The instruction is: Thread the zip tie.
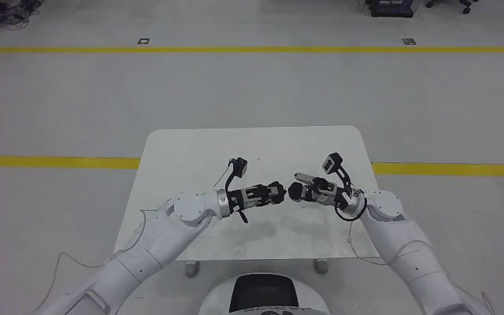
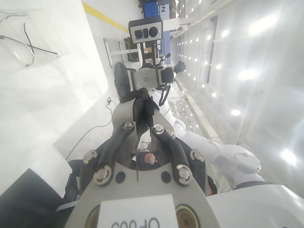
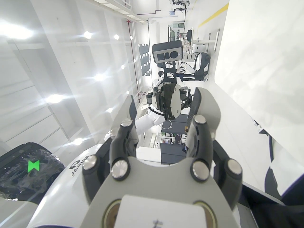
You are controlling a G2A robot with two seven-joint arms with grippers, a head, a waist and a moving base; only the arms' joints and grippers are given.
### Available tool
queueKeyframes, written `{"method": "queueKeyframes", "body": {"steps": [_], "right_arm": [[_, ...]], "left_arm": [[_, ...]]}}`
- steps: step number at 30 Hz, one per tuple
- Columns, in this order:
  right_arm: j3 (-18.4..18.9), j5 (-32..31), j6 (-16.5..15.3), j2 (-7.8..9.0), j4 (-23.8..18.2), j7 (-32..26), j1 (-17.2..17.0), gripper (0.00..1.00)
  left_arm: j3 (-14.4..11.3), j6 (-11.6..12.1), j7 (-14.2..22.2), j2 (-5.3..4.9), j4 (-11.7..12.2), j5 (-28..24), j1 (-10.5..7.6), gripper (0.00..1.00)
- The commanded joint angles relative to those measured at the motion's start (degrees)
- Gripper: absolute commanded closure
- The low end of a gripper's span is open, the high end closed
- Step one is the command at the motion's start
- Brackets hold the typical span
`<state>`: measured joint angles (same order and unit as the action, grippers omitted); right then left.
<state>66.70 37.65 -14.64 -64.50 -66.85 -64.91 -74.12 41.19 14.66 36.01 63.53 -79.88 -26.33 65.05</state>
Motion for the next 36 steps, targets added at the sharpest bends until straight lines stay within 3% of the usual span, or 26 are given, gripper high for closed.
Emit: {"method": "queueKeyframes", "body": {"steps": [1, 7, 9, 11, 13, 16, 23, 30, 36], "right_arm": [[0.0, 0.01, 0.04, 0.0, 0.02, 0.01, 0.0, 0.0], [0.0, 0.01, 0.04, 0.0, 0.02, 0.01, 0.0, 0.0], [0.0, 0.01, 0.04, 0.0, 0.02, 0.01, 0.0, 0.0], [0.0, 0.01, 0.04, 0.0, 0.02, 0.01, 0.0, 0.0], [0.0, 0.01, 0.04, 0.0, 0.02, 0.01, 0.0, 0.0], [0.0, 0.01, 0.04, 0.0, 0.02, 0.01, 0.0, 0.0], [0.0, 0.01, 0.04, 0.0, 0.02, 0.01, 0.0, 0.0], [0.0, 0.01, 0.04, 0.0, 0.02, 0.01, 0.0, 0.0], [0.0, 0.01, 0.04, 0.0, 0.02, 0.01, 0.0, 0.0]], "left_arm": [[-0.01, -0.76, -1.51, -0.02, -1.55, 1.63, 0.03, 1.0], [-0.01, -0.76, -1.51, -0.02, -1.55, 1.63, 0.03, 1.0], [0.07, -0.46, -3.58, 0.0, -0.69, 3.44, 0.14, 1.0], [-0.41, 1.71, -5.88, 0.18, 0.57, 6.68, 0.39, 1.0], [-0.37, 4.82, -6.34, 0.41, 2.13, 6.12, 0.82, 1.0], [0.59, 4.82, -7.08, 0.58, 2.49, 8.03, 0.91, 1.0], [2.51, 4.82, -9.27, 1.08, 1.56, 16.06, 3.15, 1.0], [5.39, 4.82, -9.66, 1.91, 0.04, 17.02, 5.33, 1.0], [7.79, 4.82, -8.2, 2.59, 0.18, 17.52, 6.46, 1.0]]}}
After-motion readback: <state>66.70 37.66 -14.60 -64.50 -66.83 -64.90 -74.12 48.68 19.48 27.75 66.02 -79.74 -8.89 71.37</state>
